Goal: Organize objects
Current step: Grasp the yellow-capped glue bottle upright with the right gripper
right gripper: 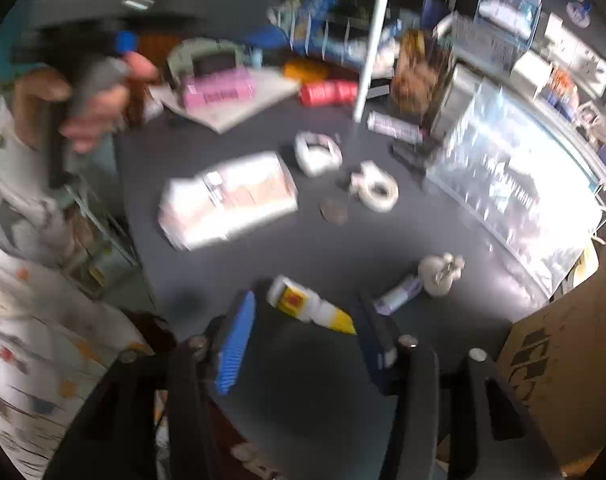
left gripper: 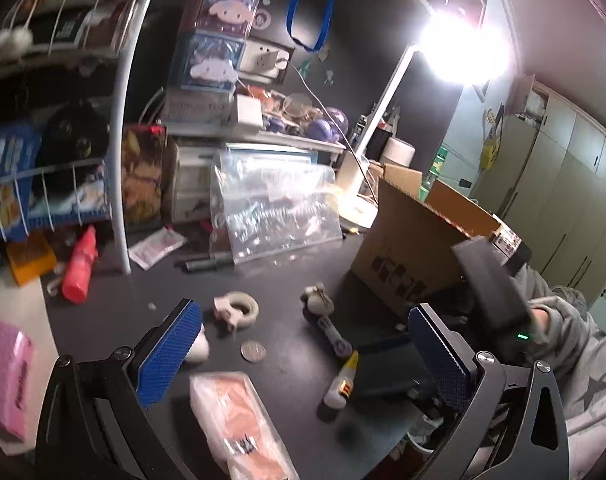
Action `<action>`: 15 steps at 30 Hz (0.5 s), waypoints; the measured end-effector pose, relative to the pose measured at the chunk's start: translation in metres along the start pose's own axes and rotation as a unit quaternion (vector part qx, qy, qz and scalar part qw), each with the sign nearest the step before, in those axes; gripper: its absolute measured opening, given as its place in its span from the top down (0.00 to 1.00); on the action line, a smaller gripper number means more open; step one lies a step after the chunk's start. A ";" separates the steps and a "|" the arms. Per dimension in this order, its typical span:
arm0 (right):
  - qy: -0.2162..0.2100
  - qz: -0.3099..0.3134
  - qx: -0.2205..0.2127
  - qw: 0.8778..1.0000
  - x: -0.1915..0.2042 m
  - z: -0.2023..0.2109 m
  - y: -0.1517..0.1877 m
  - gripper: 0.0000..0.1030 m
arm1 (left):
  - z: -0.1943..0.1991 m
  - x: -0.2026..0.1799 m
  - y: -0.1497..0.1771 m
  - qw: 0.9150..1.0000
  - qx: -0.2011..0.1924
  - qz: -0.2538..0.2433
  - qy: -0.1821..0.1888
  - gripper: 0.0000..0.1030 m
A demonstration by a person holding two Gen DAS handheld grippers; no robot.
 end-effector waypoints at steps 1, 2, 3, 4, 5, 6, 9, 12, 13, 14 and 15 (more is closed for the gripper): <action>0.002 0.001 0.008 1.000 -0.003 -0.005 0.003 0.60 | 0.000 0.001 0.003 1.000 0.001 0.002 0.002 0.00; 0.003 0.003 0.014 1.000 -0.006 -0.011 0.007 0.61 | 0.000 0.000 0.005 1.000 0.003 0.004 0.004 0.00; 0.003 0.004 0.017 1.000 -0.008 -0.013 0.009 0.62 | 0.000 0.001 0.007 1.000 0.004 0.005 0.004 0.00; 0.002 0.003 0.020 1.000 -0.010 -0.016 0.010 0.63 | 0.000 0.001 0.008 1.000 0.005 0.006 0.004 0.00; -0.001 0.001 0.024 1.000 -0.011 -0.020 0.011 0.66 | 0.000 0.001 0.009 1.000 0.007 0.007 0.004 0.00; -0.002 0.001 0.025 1.000 -0.011 -0.022 0.011 0.69 | 0.000 0.001 0.010 1.000 0.008 0.007 0.004 0.00; -0.006 0.006 0.031 0.999 -0.010 -0.029 0.009 0.77 | -0.001 0.002 0.012 1.000 0.009 0.009 0.003 0.00; -0.015 -0.006 0.034 0.999 -0.009 -0.032 0.008 0.86 | -0.002 0.004 0.013 1.000 0.013 0.014 0.004 0.00; -0.015 -0.011 0.034 0.999 -0.008 -0.034 0.007 0.86 | -0.004 0.004 0.014 1.000 0.015 0.016 0.004 0.00; -0.015 -0.015 0.032 0.999 -0.009 -0.034 0.008 0.87 | -0.005 0.004 0.014 1.000 0.018 0.017 0.005 0.00; -0.015 -0.017 0.031 0.999 -0.008 -0.035 0.007 0.87 | -0.007 0.003 0.016 1.000 0.022 0.019 0.007 0.00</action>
Point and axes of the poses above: each gripper's, at about its wrist camera, not at the fingertips, and z roughly against the way its jaws point, x to its left, y to its underside, the point moved 6 cm from there along -z, roughly the way its jaws point, and after that the axes turned 13 degrees about -x, right-handed, at the moved point
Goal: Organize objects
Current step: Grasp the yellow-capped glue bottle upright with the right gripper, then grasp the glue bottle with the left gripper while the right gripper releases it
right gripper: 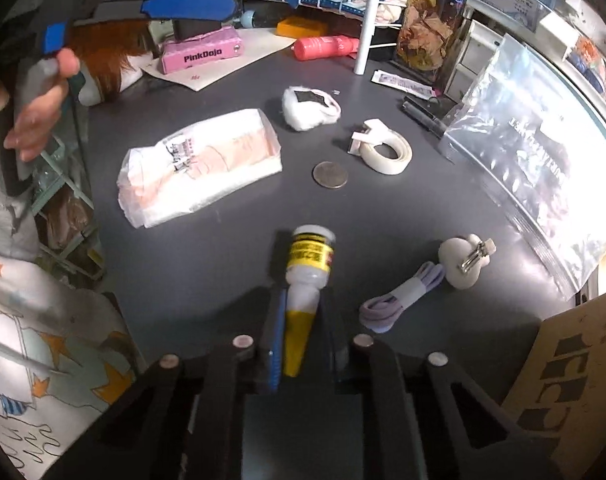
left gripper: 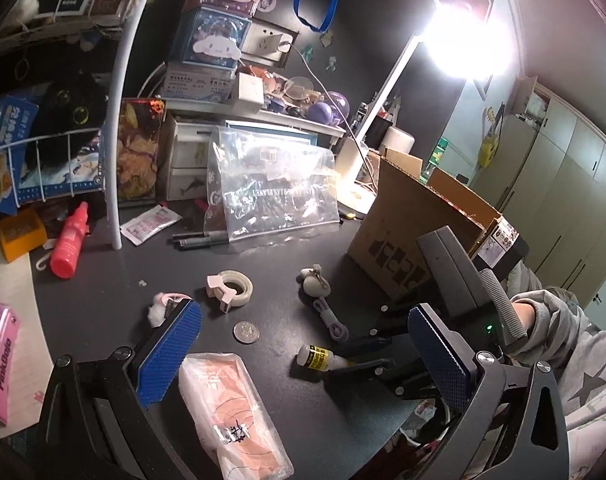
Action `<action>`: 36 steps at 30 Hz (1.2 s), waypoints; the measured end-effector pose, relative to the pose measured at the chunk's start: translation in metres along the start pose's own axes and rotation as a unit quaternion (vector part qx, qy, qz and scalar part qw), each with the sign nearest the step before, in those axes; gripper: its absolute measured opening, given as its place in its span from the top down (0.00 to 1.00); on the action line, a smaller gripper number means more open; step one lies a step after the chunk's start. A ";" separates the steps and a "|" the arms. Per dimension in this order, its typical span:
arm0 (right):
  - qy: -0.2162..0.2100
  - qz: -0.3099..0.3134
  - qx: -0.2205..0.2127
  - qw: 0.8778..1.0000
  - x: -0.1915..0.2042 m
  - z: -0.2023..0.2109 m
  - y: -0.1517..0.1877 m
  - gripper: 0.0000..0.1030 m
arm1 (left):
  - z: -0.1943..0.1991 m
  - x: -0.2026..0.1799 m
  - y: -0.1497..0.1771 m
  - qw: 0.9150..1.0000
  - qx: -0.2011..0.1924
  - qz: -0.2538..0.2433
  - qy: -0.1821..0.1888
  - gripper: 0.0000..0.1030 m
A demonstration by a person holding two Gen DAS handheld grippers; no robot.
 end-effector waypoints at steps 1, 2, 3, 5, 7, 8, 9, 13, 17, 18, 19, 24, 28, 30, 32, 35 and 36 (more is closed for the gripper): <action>0.000 -0.003 -0.003 1.000 0.000 0.001 0.000 0.87 | -0.001 0.000 0.001 1.000 0.003 0.002 0.002 0.00; 0.000 -0.006 -0.006 1.000 0.001 0.001 0.000 0.87 | -0.003 -0.001 0.002 1.000 0.007 0.005 0.004 0.00; 0.000 -0.010 -0.010 1.000 0.000 0.003 -0.001 0.87 | -0.006 -0.002 0.003 1.000 0.011 0.008 0.009 0.00; 0.002 -0.016 -0.023 1.000 0.000 0.008 -0.005 0.87 | -0.011 -0.004 0.005 1.000 0.018 0.015 0.020 0.00; 0.003 -0.018 -0.039 0.999 0.000 0.017 -0.011 0.87 | -0.017 -0.007 0.006 0.999 0.026 0.024 0.033 0.00; 0.003 -0.019 -0.048 0.999 0.000 0.023 -0.015 0.87 | -0.019 -0.008 0.006 0.999 0.028 0.026 0.037 0.00; 0.004 -0.019 -0.056 0.998 0.000 0.028 -0.019 0.87 | -0.023 -0.010 0.006 0.998 0.031 0.029 0.041 0.00; 0.010 -0.009 -0.073 0.997 0.003 0.042 -0.030 0.87 | -0.029 -0.013 0.006 0.997 0.035 0.039 0.051 0.00; 0.003 -0.017 -0.057 0.998 0.005 0.035 -0.023 0.87 | -0.032 -0.014 0.007 0.997 0.038 0.040 0.051 0.00; 0.002 -0.021 -0.052 0.998 0.004 0.030 -0.019 0.87 | -0.032 -0.014 0.008 0.997 0.040 0.041 0.051 0.00; 0.002 -0.026 -0.043 0.999 0.003 0.024 -0.014 0.87 | -0.033 -0.013 0.009 0.997 0.041 0.042 0.050 0.00; 0.003 -0.041 -0.019 0.999 -0.001 0.011 0.001 0.87 | -0.036 -0.007 0.016 0.997 0.050 0.047 0.043 0.00; 0.010 -0.042 -0.011 0.999 -0.002 0.008 0.003 0.83 | -0.037 -0.003 0.018 0.996 0.054 0.052 0.038 0.00; 0.010 -0.044 -0.011 0.999 -0.001 0.007 0.003 0.79 | -0.038 -0.002 0.020 0.996 0.057 0.054 0.037 0.00; 0.010 -0.046 -0.014 0.999 0.000 0.007 0.002 0.80 | -0.040 -0.001 0.022 0.996 0.063 0.053 0.035 0.00; 0.009 -0.048 -0.019 0.999 0.001 0.006 0.001 0.87 | -0.043 -0.002 0.028 0.995 0.074 0.052 0.034 0.00; 0.012 -0.046 -0.024 0.999 0.001 0.006 0.001 0.87 | -0.044 -0.003 0.030 0.995 0.078 0.052 0.034 0.00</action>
Point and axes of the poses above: each gripper's, at about its wrist camera, not at the fingertips, and z roughly against the way its jaws point, x to its left, y to its underside, the point moved 6 cm from there along -z, roughly the way its jaws point, and after that the axes turned 13 degrees about -x, right-handed, at the moved point
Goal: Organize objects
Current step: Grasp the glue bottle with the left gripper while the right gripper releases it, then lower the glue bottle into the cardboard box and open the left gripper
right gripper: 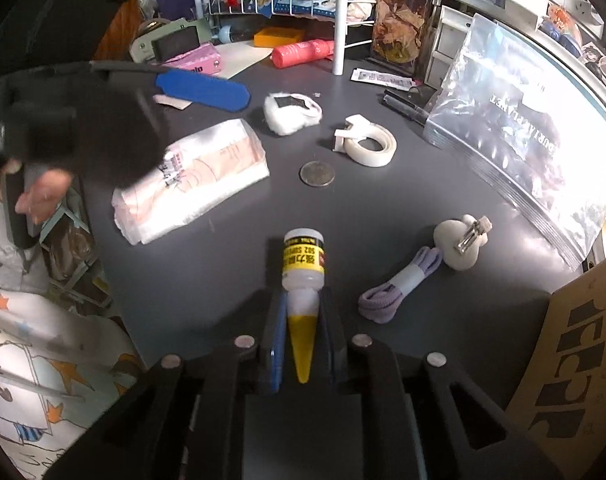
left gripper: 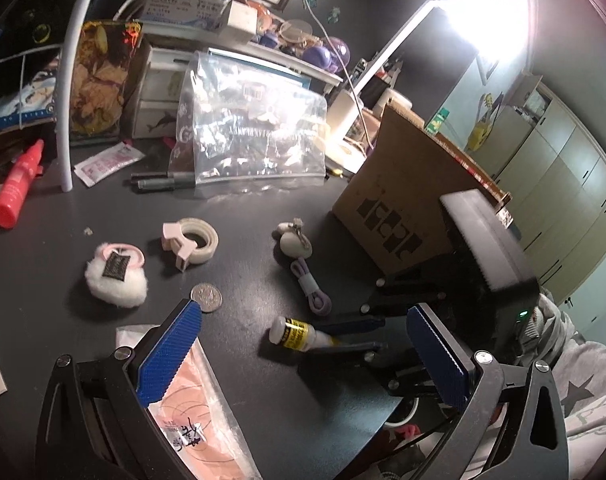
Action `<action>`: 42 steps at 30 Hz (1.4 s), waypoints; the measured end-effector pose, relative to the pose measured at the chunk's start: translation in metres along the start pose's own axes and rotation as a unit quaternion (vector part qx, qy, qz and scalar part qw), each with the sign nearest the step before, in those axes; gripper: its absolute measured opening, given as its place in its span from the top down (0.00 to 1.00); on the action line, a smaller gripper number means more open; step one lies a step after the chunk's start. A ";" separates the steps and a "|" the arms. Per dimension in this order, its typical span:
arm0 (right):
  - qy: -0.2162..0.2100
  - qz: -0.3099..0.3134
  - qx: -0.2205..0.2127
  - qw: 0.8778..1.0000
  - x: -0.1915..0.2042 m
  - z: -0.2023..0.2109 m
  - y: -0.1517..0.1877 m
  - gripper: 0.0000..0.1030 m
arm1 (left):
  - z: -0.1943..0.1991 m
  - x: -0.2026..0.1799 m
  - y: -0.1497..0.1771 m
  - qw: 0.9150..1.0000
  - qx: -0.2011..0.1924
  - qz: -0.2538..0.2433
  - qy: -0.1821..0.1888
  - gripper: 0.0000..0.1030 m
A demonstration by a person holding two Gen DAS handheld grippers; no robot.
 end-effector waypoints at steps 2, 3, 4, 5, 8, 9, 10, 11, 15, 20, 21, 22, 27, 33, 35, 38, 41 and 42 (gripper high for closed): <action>0.002 0.001 -0.012 1.000 0.001 0.002 -0.003 0.87 | -0.003 0.000 0.003 1.000 0.005 0.002 0.001 0.01; 0.001 -0.003 -0.020 1.000 0.000 0.004 -0.006 0.87 | -0.003 -0.001 0.003 1.000 0.007 0.003 0.004 0.01; -0.002 -0.008 -0.029 1.000 -0.001 0.007 -0.010 0.87 | -0.003 -0.002 0.003 1.000 0.007 0.004 0.007 0.01; -0.004 -0.012 -0.041 0.999 -0.001 0.013 -0.015 0.87 | -0.004 -0.003 0.002 1.000 0.006 0.005 0.010 0.03; -0.006 -0.011 -0.077 0.997 0.001 0.034 -0.029 0.87 | -0.001 -0.011 -0.005 0.999 -0.001 0.010 0.032 0.19; -0.007 -0.010 -0.087 0.996 0.002 0.040 -0.033 0.87 | 0.001 -0.014 -0.009 0.999 -0.006 0.012 0.042 0.22; -0.008 -0.009 -0.097 0.995 0.003 0.046 -0.039 0.87 | 0.003 -0.018 -0.014 0.999 -0.011 0.014 0.050 0.27; -0.008 -0.006 -0.106 0.994 0.004 0.053 -0.045 0.87 | 0.005 -0.021 -0.018 0.998 -0.017 0.014 0.056 0.29; 0.000 0.007 -0.136 0.991 0.007 0.075 -0.062 0.87 | 0.013 -0.036 -0.039 0.996 -0.037 0.012 0.084 0.40; 0.019 0.022 -0.170 0.985 0.004 0.104 -0.081 0.87 | 0.018 -0.054 -0.066 0.994 -0.054 -0.011 0.090 0.63; 0.022 0.024 -0.175 0.984 0.002 0.109 -0.083 0.87 | 0.018 -0.058 -0.072 0.994 -0.056 -0.016 0.092 0.65; 0.027 0.025 -0.180 0.983 0.000 0.116 -0.084 0.87 | 0.017 -0.062 -0.078 0.994 -0.057 -0.020 0.095 0.69; 0.057 0.024 -0.203 0.977 -0.016 0.147 -0.093 0.87 | 0.005 -0.092 -0.103 0.990 -0.059 -0.053 0.113 0.79; 0.091 -0.002 -0.219 0.971 -0.047 0.183 -0.089 0.87 | -0.024 -0.130 -0.128 0.986 -0.041 -0.088 0.137 0.80; 0.100 -0.018 -0.222 0.970 -0.061 0.193 -0.086 0.87 | -0.037 -0.142 -0.135 0.984 -0.031 -0.089 0.150 0.80; 0.116 -0.037 -0.222 0.967 -0.080 0.208 -0.080 0.87 | -0.056 -0.156 -0.141 0.982 -0.015 -0.093 0.166 0.80; 0.126 -0.065 -0.219 0.965 -0.101 0.220 -0.070 0.87 | -0.079 -0.172 -0.145 0.980 0.005 -0.099 0.172 0.81; 0.128 -0.074 -0.216 0.965 -0.107 0.222 -0.067 0.87 | -0.086 -0.177 -0.145 0.980 0.014 -0.102 0.172 0.81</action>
Point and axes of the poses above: each gripper's, at about its wrist camera, not at the fingertips, and z roughly against the way its jaws point, x to its left, y to its underside, the point moved 6 cm from there along -z, roughly the way its jaws point, and after that the axes turned 13 degrees about -x, right-handed, at the moved point
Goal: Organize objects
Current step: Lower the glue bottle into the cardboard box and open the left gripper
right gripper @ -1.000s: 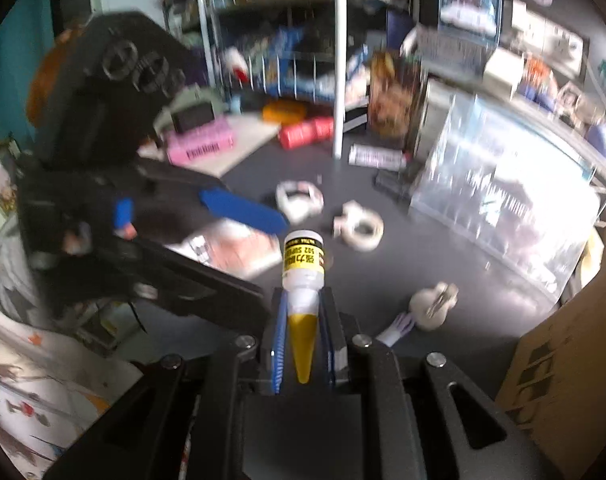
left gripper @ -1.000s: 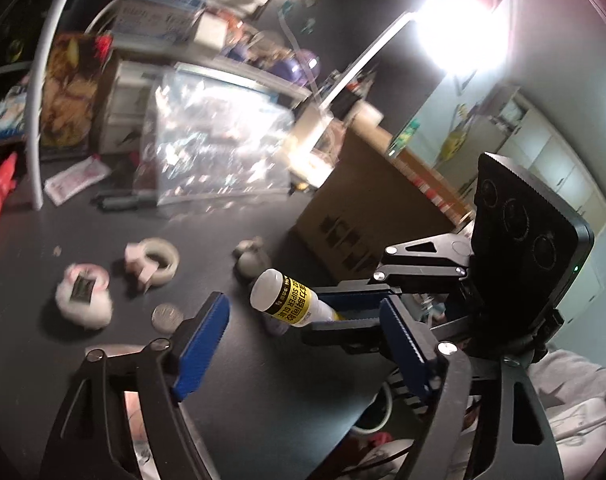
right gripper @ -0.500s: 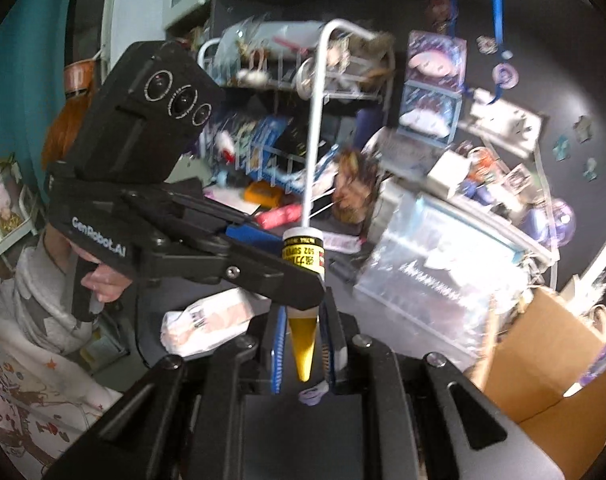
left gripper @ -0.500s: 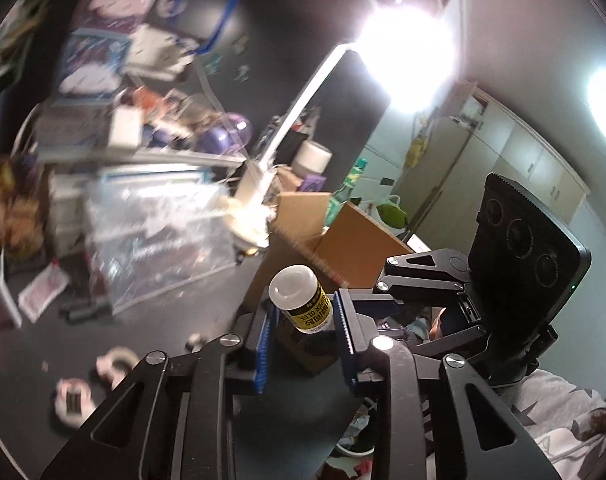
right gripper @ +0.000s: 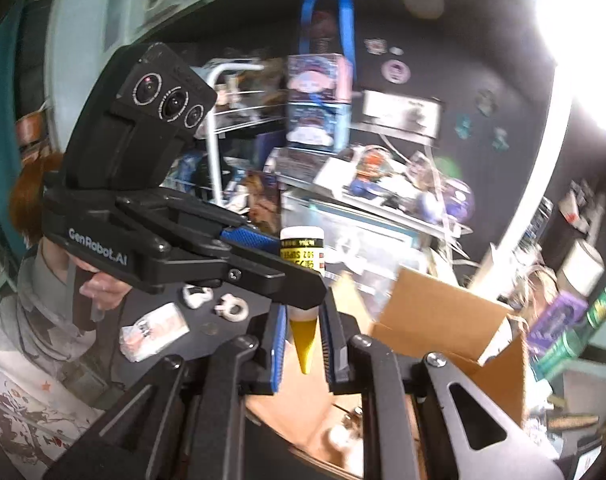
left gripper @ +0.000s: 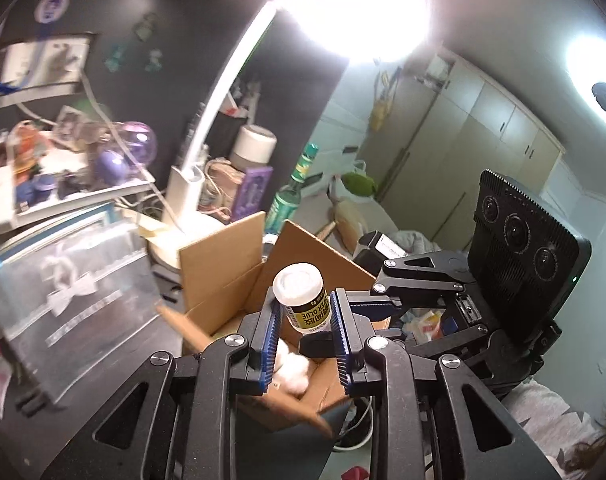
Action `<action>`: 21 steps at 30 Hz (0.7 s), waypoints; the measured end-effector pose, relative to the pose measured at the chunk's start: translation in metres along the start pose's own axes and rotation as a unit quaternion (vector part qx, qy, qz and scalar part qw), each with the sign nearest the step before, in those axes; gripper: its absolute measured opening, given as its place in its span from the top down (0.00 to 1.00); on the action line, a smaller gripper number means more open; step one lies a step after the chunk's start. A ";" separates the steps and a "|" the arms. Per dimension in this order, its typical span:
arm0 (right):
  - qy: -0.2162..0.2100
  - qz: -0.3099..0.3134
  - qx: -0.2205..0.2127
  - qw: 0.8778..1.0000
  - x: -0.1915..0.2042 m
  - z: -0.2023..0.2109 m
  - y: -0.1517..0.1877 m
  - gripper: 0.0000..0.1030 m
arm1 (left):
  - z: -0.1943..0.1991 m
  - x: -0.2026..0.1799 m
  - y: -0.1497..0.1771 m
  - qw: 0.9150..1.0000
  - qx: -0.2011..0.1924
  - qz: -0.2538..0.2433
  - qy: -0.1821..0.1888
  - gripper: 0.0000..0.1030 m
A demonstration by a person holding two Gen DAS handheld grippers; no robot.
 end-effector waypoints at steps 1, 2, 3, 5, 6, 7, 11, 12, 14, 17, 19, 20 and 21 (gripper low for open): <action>0.005 -0.008 0.005 1.000 -0.008 0.002 0.002 0.87 | -0.009 -0.002 0.000 1.000 0.011 0.002 0.001 0.81; 0.009 -0.019 0.012 1.000 -0.016 0.003 0.005 0.87 | -0.019 -0.001 0.001 1.000 0.023 0.004 0.001 0.81; 0.012 -0.029 0.018 0.999 -0.023 0.003 0.008 0.87 | -0.028 -0.001 0.002 0.999 0.035 0.007 0.000 0.81; 0.019 -0.053 0.036 0.998 -0.038 0.001 0.016 0.87 | -0.045 0.002 0.004 0.998 0.060 0.014 -0.004 0.81; 0.021 -0.065 0.048 0.996 -0.045 -0.001 0.020 0.87 | -0.052 0.003 0.006 0.997 0.073 0.017 -0.006 0.81; 0.023 -0.073 0.056 0.995 -0.049 -0.002 0.023 0.87 | -0.060 0.005 0.009 0.996 0.087 0.021 -0.009 0.81; 0.031 -0.113 0.105 0.988 -0.067 -0.010 0.041 0.87 | -0.083 0.011 0.021 0.991 0.130 0.031 -0.020 0.81; 0.033 -0.117 0.114 0.986 -0.071 -0.012 0.045 0.87 | -0.088 0.011 0.024 0.989 0.139 0.032 -0.024 0.81; 0.040 -0.119 0.132 0.983 -0.075 -0.016 0.052 0.87 | -0.096 0.012 0.028 0.987 0.154 0.030 -0.032 0.80; 0.049 -0.115 0.149 0.981 -0.077 -0.019 0.059 0.87 | -0.100 0.014 0.031 0.985 0.164 0.022 -0.049 0.72; 0.058 -0.103 0.156 0.981 -0.078 -0.020 0.062 0.85 | -0.099 0.014 0.030 0.984 0.162 0.005 -0.070 0.45; 0.064 -0.097 0.157 0.981 -0.077 -0.021 0.062 0.74 | -0.098 0.013 0.027 0.985 0.156 -0.001 -0.072 0.31; 0.065 -0.094 0.154 0.981 -0.077 -0.020 0.061 0.58 | -0.095 0.012 0.025 0.986 0.148 -0.005 -0.070 0.27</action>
Point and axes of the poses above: each gripper's, at about its wrist camera, not at the fingertips, and z roughly against the way its jaws point, x to its left, y to its underside, the point moved 6 cm from there along -z, roughly the way its jaws point, and after that the axes turned 13 degrees about -x, right-handed, at the moved point
